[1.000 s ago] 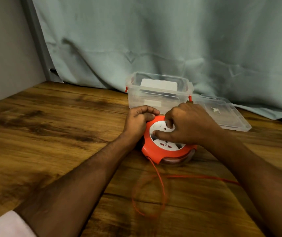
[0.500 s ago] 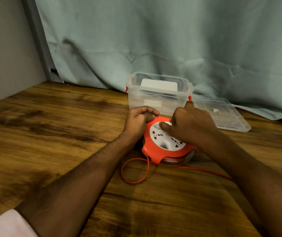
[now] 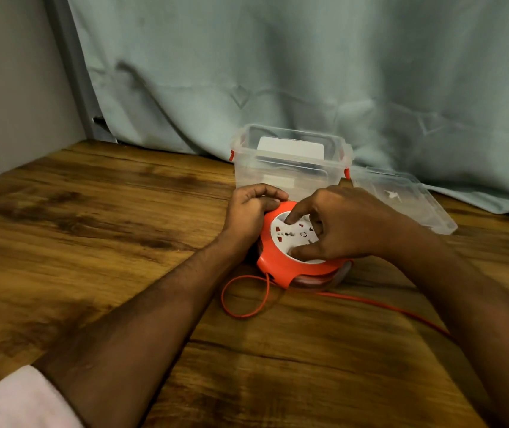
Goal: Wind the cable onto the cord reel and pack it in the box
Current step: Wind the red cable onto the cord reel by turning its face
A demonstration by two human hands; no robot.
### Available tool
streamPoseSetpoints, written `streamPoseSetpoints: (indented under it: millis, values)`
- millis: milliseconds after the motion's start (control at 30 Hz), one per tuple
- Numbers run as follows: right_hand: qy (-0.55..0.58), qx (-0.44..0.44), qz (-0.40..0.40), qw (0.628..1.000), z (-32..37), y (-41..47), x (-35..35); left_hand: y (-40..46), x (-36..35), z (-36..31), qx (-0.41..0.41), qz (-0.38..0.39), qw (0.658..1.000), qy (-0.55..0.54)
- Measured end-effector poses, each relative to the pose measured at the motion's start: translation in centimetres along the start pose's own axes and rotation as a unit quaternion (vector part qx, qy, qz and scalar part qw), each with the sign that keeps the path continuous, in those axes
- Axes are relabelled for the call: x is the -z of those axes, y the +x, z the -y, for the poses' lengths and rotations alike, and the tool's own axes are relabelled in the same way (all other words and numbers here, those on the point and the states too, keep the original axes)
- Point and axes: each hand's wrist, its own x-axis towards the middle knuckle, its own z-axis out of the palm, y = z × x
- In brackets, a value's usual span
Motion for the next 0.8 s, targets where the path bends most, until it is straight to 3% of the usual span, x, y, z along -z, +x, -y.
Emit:
streamPoseSetpoints:
  millis: [300,500,600,700,800]
  values:
    - [-0.045,-0.097,-0.104,0.989,0.2,0.6,-1.8,-0.3,-0.4,-0.1,-0.021,0.022,0.999,-0.010]
    - [-0.049,-0.134,-0.127,0.982,0.2,0.5,-2.3,0.1,0.1,-0.1,-0.038,0.049,0.997,0.046]
    - [0.017,-0.161,-0.151,0.975,0.2,0.8,-2.6,0.7,0.8,-0.6,-0.051,-0.002,0.998,0.038]
    - [0.116,-0.214,-0.256,0.935,-0.9,0.9,-2.8,1.5,1.8,-1.2,-0.050,-0.086,0.993,-0.056]
    - [0.212,-0.249,-0.262,0.908,-2.4,1.3,-3.8,2.1,2.6,-1.2,-0.033,-0.147,0.980,-0.130]
